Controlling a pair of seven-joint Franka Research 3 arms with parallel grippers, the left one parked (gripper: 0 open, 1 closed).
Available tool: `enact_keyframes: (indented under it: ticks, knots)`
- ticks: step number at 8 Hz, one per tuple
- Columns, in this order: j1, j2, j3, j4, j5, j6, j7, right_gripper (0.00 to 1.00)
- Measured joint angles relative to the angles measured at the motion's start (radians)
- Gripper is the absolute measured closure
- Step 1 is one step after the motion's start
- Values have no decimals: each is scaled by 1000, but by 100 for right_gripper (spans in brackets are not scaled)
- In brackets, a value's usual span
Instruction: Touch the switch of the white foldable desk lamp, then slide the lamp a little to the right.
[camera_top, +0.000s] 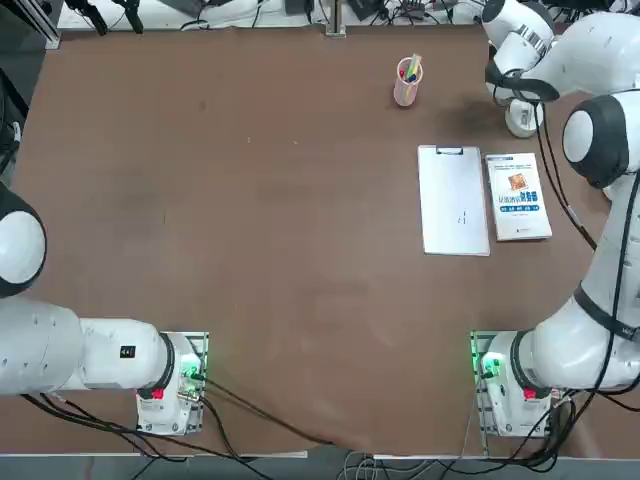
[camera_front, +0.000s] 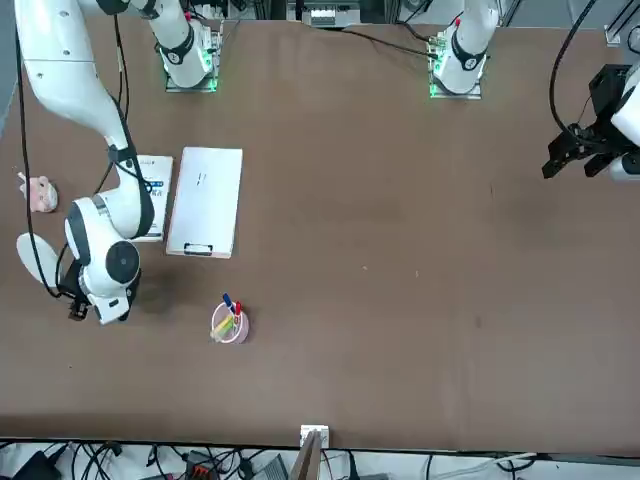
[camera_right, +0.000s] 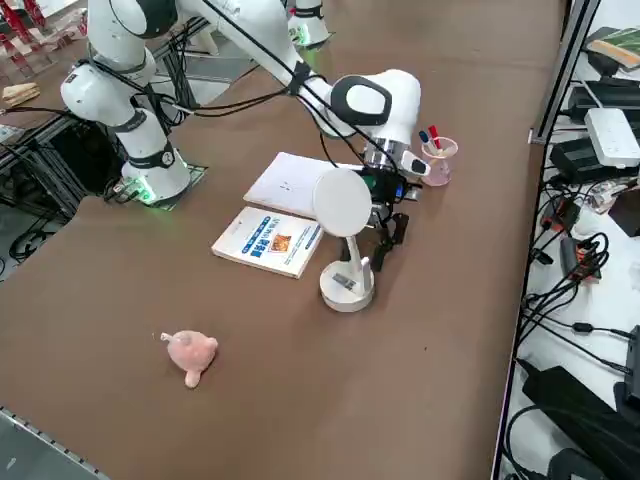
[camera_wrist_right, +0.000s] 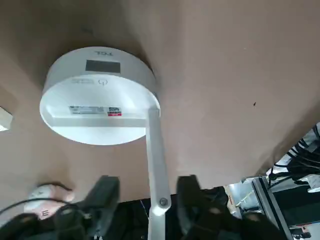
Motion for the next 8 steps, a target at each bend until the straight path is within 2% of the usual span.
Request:
enact_keyframes:
  ticks: [2,3,7,8]
  knots:
    - [0,8,0,14,-9,2,0,78]
    - [0,8,-1,14,-9,-3,0,84]
    - [11,5,-1,23,-6,-7,-3,84]
    - [10,0,-1,35,24,-38,-1,84]
